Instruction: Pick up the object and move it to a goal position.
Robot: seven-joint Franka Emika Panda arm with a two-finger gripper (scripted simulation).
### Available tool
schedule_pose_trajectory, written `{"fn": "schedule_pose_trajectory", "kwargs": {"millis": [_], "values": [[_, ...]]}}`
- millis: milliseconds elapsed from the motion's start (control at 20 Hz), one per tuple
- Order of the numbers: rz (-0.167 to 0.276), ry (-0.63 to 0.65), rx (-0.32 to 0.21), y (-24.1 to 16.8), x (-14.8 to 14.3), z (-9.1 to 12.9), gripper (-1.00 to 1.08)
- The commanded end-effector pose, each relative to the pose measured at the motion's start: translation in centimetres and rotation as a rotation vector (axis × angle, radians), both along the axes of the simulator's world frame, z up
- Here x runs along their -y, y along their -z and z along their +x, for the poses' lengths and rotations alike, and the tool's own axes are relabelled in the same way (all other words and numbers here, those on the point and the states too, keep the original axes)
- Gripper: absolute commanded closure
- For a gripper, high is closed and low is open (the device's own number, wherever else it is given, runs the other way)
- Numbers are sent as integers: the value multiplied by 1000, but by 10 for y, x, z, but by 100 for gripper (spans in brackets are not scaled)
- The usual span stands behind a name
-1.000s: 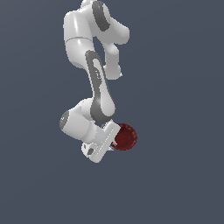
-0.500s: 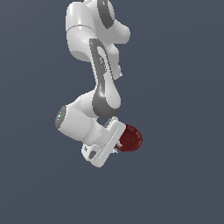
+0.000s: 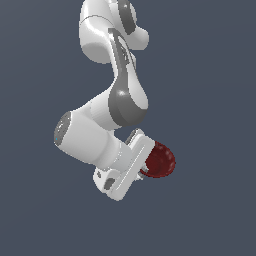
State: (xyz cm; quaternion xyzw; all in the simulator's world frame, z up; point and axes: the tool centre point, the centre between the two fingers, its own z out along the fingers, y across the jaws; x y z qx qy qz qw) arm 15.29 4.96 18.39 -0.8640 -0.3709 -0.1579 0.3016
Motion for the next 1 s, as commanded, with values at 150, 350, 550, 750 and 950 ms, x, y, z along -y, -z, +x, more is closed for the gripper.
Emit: {"fn": "schedule_pose_trajectory", "kwargs": {"millis": [150, 350, 550, 750, 950], "values": [[0, 1, 1, -30, -8, 16, 108], [0, 1, 1, -45, -13, 25, 108], [0, 1, 1, -54, -16, 31, 108], [0, 1, 1, -59, -17, 34, 108], [0, 1, 1, -62, -18, 36, 108]]}}
